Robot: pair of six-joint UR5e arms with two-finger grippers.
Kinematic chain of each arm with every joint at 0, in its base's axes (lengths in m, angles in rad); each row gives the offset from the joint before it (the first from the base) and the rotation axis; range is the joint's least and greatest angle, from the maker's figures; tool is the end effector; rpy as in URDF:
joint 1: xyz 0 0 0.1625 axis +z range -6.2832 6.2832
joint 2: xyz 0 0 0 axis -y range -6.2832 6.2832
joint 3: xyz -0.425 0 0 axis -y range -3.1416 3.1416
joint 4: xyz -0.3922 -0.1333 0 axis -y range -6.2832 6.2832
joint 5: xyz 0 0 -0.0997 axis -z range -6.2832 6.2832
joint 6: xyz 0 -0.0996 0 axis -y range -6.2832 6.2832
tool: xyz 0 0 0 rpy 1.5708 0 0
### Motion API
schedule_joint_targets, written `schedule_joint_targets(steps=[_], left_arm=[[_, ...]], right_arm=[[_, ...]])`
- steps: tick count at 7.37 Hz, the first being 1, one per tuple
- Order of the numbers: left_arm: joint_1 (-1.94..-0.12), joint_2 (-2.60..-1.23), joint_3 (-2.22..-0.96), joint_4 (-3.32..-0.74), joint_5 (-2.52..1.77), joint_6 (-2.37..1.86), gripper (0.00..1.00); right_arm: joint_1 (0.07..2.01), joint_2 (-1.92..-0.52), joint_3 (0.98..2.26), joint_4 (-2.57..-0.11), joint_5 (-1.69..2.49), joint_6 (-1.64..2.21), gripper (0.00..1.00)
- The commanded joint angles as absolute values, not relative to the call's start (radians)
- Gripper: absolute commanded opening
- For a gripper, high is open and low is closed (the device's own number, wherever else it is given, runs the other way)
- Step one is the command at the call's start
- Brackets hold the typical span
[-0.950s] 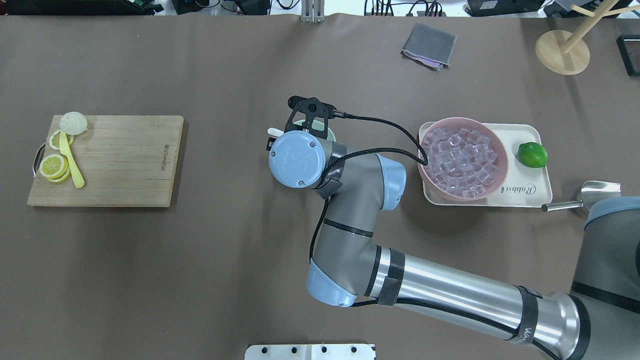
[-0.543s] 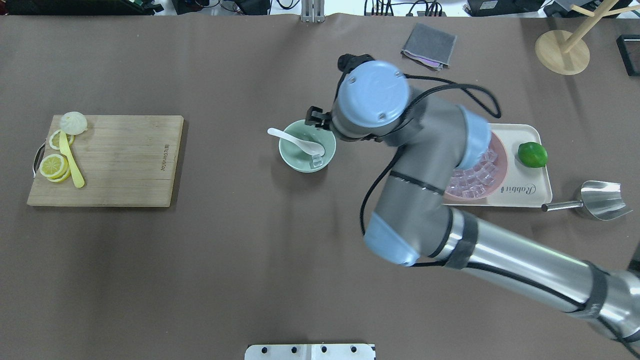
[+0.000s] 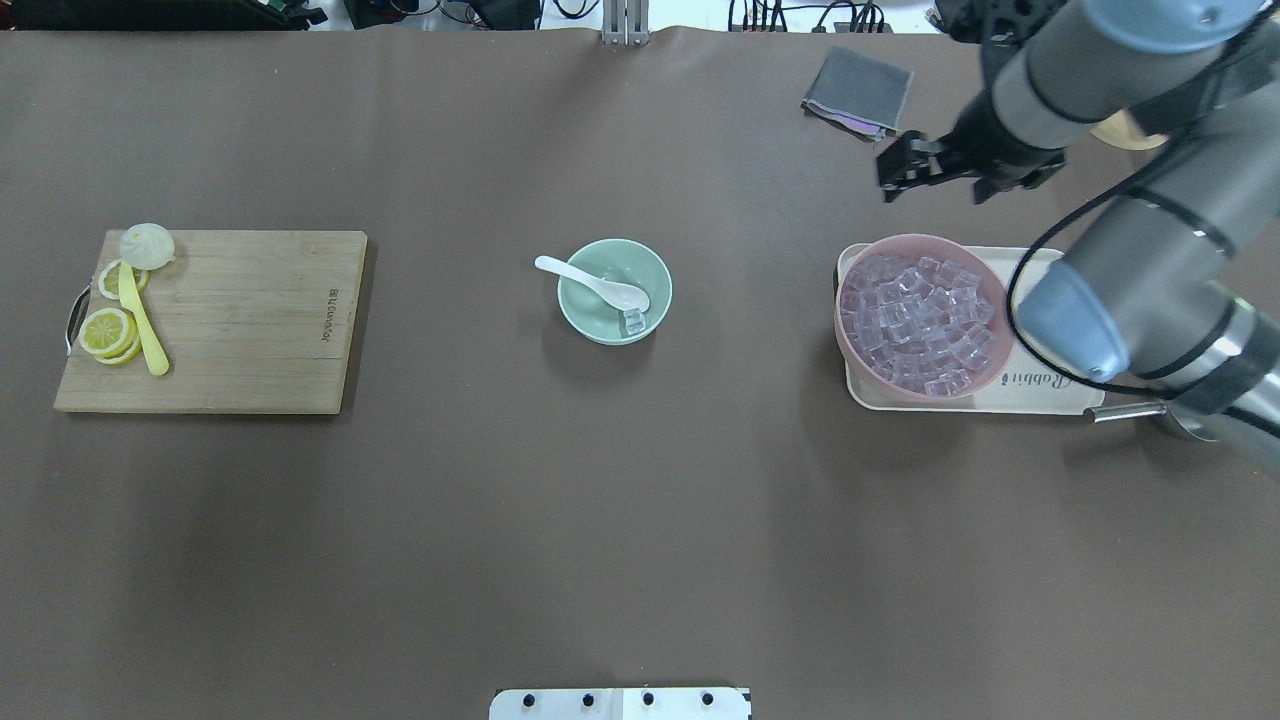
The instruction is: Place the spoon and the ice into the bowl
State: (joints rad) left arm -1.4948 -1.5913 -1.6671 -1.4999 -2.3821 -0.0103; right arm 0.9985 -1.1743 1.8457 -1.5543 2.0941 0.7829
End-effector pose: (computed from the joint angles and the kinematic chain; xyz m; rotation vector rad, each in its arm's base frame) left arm -0.0229 -0.5042 0.6056 0.0083 0.8125 0.0807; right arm -0.2563 -0.5522 0.3139 0.2082 -0.8114 0.0182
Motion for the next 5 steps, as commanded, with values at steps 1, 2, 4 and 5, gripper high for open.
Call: schedule_joint_targets(steps=[1, 2, 4, 5], left_arm=[[-1.499, -1.569, -1.713, -1.474, -2.297, -0.011, 0.98], [-1.500, -1.569, -1.715, -1.471, -2.295, -0.011, 0.98], [-1.506, -1.551, -1.724, -1.463, -2.296, -0.011, 0.98], [-1.506, -1.533, -1.747, -1.462, -2.296, -0.011, 0.98]], right_arm=[[1.223, -1.400, 1.870, -1.551, 2.222, 0.374, 1.00], [1.332, -1.517, 1.899, -1.551, 2.285, 0.236, 1.00], [1.490, -1.693, 1.931, -1.554, 2.304, 0.088, 1.00], [1.514, -1.753, 1.948, -1.546, 2.286, 0.084, 1.00]])
